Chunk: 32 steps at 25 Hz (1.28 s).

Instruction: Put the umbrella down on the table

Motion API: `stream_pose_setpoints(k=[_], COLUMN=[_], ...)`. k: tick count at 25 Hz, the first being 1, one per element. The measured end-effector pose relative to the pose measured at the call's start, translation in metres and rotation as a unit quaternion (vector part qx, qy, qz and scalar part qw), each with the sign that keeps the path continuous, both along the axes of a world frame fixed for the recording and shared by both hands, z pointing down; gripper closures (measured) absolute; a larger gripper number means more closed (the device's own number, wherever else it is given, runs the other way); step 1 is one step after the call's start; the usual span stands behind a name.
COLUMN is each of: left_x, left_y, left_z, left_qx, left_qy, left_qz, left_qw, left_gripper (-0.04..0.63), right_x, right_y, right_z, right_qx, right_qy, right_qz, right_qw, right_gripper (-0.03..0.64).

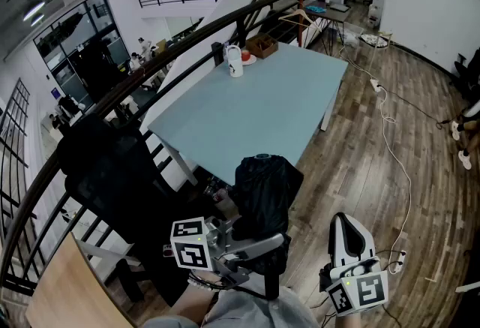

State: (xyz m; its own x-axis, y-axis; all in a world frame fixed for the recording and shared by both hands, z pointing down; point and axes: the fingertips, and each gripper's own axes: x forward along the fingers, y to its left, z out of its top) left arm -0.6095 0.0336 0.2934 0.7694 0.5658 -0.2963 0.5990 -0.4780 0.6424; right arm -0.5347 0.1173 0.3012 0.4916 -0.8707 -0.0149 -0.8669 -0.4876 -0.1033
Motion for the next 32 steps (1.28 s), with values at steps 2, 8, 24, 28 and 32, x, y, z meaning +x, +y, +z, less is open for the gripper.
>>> stream_pose_setpoints(k=[2,8,24,28,32], left_x=[0.001,0.003,0.021,0.026,0.03], left_y=[-0.004,-0.008,0.024,0.044,0.065], left_z=[0.0,0.0,0.0,-0.002,0.0], left_qx=[0.005,0.008,-0.023,-0.026,-0.028], left_qy=[0.004,0.009,0.007,0.011,0.009], left_qz=[-0.007,-0.021,-0.018,-0.011,-0.002], left_qw=[1.0,0.9997,0.9996,0.9995,0.9996], left_gripper=[0.316,0.316,0.316,0.316,0.316], right_x=[0.002,0.007,0.025,0.029,0.031], right_y=[-0.007,-0.015,0.034,0.055,0.073], right_z=[0.0,-0.001,0.008,0.011,0.013], right_qx=[0.002,0.006,0.007,0.005,0.001], right_qy=[0.004,0.007,-0.012,-0.014,-0.014], right_qz=[-0.009,-0.027,-0.013,-0.009,-0.005], right_qw=[1.0,1.0,1.0,1.0,1.0], right_gripper=[0.621,0.621,0.621,0.621,0.621])
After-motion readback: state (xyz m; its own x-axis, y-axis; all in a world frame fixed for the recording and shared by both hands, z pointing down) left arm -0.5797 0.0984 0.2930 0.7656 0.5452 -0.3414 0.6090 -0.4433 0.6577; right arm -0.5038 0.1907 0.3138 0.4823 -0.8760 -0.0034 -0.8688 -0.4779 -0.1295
